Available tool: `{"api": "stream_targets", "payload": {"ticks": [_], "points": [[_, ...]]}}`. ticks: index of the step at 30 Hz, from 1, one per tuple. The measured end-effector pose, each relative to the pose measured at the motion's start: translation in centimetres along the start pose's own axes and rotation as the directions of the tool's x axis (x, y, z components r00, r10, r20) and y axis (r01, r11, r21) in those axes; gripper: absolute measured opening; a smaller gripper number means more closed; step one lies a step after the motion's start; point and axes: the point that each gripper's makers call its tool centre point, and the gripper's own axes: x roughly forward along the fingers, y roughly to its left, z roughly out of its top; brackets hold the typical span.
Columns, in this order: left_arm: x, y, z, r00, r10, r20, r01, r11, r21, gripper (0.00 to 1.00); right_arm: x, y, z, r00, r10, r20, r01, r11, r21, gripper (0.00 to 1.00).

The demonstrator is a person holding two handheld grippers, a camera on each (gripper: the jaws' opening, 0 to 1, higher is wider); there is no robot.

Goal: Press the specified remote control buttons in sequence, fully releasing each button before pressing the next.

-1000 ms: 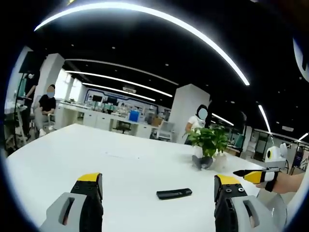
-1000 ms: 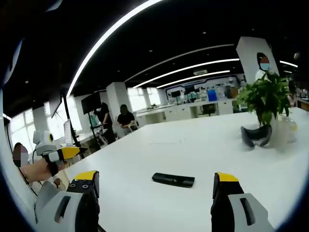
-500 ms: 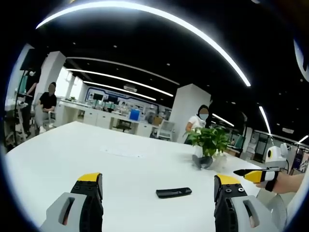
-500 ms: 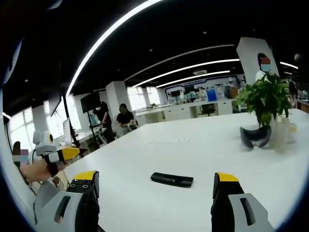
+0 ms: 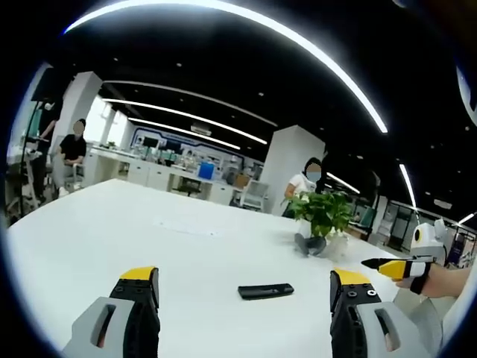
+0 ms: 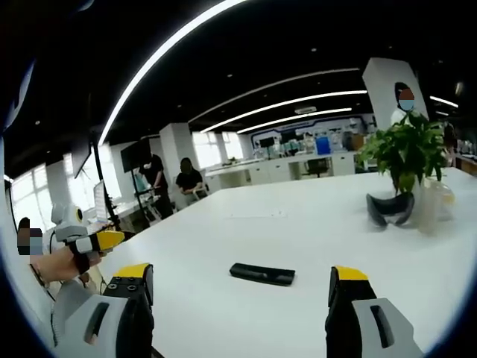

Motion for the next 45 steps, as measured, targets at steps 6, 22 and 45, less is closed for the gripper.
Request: {"api": "stream_targets", "payload": {"ticks": [6,22,45], "points": [[0.4,0.1,-0.6,1.0,-0.026,-0.009,0.026,0.999,-0.047,0.99,0.1,-0.4,0.2,1.0,-0.026,-0.001,0.026,1.0,-0.002,0.98],[0.4,2.3,-0.8,0.997,0.002,-0.08,-0.001,1.0,0.017,0.99,1.5,-1.6,-0.2,0.998,-0.054,-0.043,0.054,0.999,-0.005,0.97],[3.0,-0.3,-2.6,0.96,-0.133,-0.247,0.142,0.99,0.018,1.0,-0.1,-3.1,-1.0,0.994,-0.099,-0.055,0.099,0.995,-0.004,0.96]]}}
